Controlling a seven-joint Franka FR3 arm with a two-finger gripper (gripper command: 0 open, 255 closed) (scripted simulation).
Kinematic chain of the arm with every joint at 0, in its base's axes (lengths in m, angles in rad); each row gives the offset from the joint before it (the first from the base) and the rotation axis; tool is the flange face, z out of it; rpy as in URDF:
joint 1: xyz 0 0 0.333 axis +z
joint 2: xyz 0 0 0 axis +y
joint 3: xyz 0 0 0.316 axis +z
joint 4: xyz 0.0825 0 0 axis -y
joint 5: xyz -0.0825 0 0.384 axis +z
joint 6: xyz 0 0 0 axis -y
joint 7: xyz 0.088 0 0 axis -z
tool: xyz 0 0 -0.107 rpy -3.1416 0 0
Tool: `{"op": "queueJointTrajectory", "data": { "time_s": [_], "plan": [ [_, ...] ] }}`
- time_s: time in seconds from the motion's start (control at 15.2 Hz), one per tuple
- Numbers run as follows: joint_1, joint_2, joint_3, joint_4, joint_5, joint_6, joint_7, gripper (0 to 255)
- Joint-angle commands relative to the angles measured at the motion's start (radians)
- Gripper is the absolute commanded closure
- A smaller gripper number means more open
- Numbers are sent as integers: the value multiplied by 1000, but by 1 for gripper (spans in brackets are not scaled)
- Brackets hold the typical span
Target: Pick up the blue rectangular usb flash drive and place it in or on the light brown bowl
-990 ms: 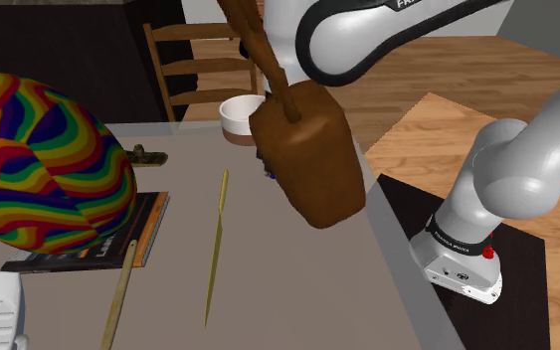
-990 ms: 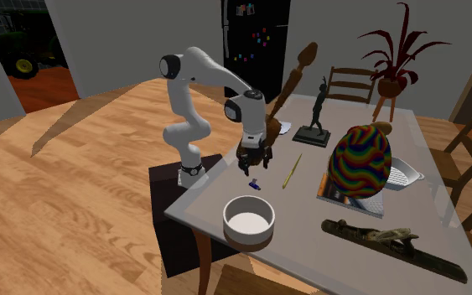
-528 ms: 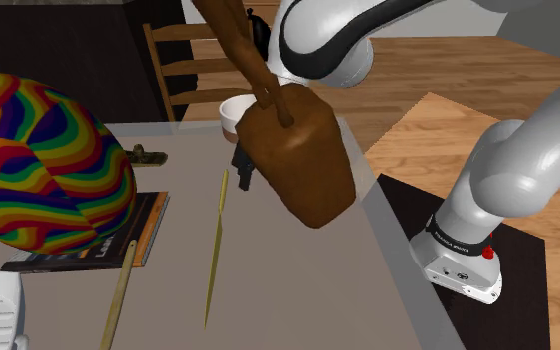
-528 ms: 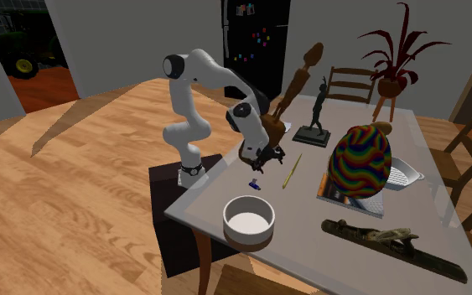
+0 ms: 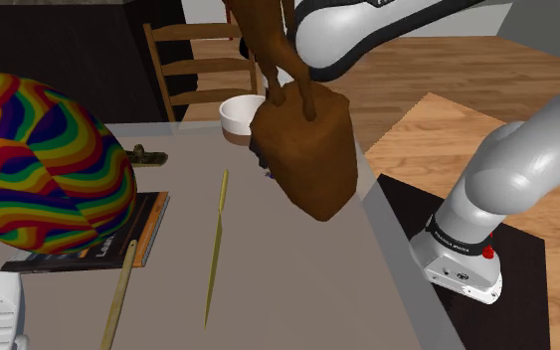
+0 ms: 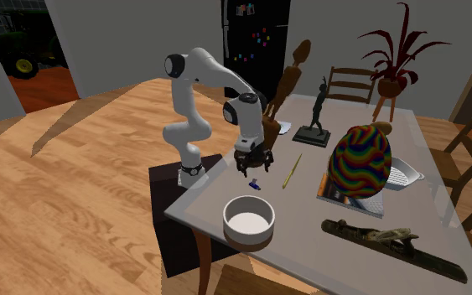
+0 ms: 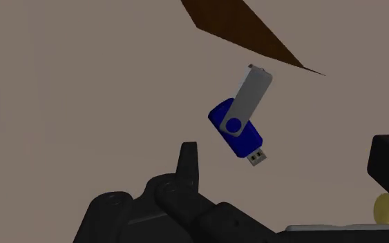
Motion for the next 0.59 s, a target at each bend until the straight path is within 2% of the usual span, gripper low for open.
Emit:
{"op": "queueJointTrajectory", "data": {
  "time_s": [0.0, 0.13, 0.26, 0.4, 0.53],
  "plan": [
    [-16, 2, 10, -20, -48, 1, 10, 0],
    [-19, 15, 21, -36, -46, 30, 11, 0],
    [-44, 25, 52, -51, -35, 58, 4, 0],
    [-98, 30, 111, -64, -12, 83, -12, 0],
    [-177, 16, 189, -66, 25, 81, -39, 0]
  ]
}}
